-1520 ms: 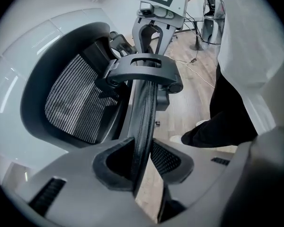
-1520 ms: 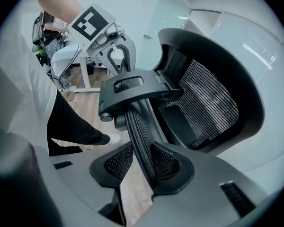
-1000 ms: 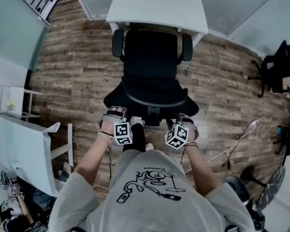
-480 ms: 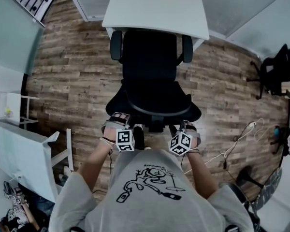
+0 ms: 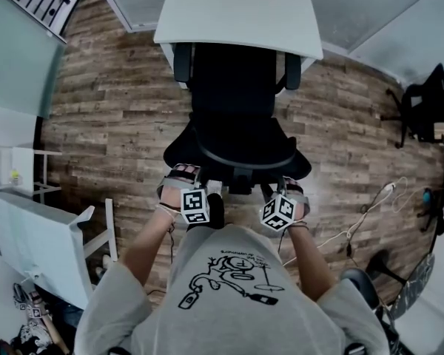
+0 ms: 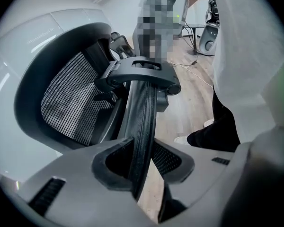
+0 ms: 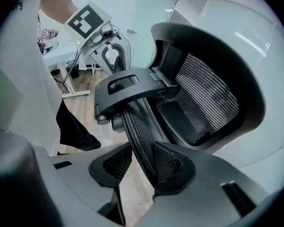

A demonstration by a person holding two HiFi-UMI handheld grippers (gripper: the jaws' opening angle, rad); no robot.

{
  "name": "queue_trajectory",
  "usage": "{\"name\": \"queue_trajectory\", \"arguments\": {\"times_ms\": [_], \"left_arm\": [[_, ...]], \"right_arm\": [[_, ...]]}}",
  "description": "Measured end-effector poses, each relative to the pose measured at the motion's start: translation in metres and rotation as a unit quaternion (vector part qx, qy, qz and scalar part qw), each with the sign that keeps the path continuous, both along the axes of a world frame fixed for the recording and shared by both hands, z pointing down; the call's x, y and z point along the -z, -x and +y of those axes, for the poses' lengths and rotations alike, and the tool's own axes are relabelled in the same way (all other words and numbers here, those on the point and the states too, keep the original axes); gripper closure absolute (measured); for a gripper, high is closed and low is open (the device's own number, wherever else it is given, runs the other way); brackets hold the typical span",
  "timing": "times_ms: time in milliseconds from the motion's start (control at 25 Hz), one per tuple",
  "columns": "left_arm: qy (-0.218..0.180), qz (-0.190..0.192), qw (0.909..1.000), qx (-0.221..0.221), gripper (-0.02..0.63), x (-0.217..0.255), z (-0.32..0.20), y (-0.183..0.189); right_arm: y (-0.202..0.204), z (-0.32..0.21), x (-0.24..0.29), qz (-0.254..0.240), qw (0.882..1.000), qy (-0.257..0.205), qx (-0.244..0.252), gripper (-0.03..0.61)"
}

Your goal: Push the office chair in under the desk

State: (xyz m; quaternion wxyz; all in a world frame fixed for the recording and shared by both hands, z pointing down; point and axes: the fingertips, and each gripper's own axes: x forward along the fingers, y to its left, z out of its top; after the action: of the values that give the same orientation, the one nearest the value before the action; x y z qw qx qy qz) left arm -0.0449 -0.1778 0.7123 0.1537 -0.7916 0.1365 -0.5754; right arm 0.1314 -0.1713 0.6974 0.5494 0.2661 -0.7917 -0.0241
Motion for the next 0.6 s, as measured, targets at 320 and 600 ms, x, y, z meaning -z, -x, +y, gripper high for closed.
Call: {"name": "queue_trajectory", "arguments": {"times_ms": [320,600], "left_arm": [[-0.009,0.0,0.9999,0.006,0.497,0.001,-0.031,-0.006],[-0.011,0.002,0.9999,0.004,0.497,0.001,-0.061,-0.008]], "right_arm": [[-0.006,-0.032,-0.001,0.011,1.0,-0.006,-0.001,0.423],[-0.007,-0.061,-0.002,0.019,1.0,-0.009,-0.009,0.423]]}}
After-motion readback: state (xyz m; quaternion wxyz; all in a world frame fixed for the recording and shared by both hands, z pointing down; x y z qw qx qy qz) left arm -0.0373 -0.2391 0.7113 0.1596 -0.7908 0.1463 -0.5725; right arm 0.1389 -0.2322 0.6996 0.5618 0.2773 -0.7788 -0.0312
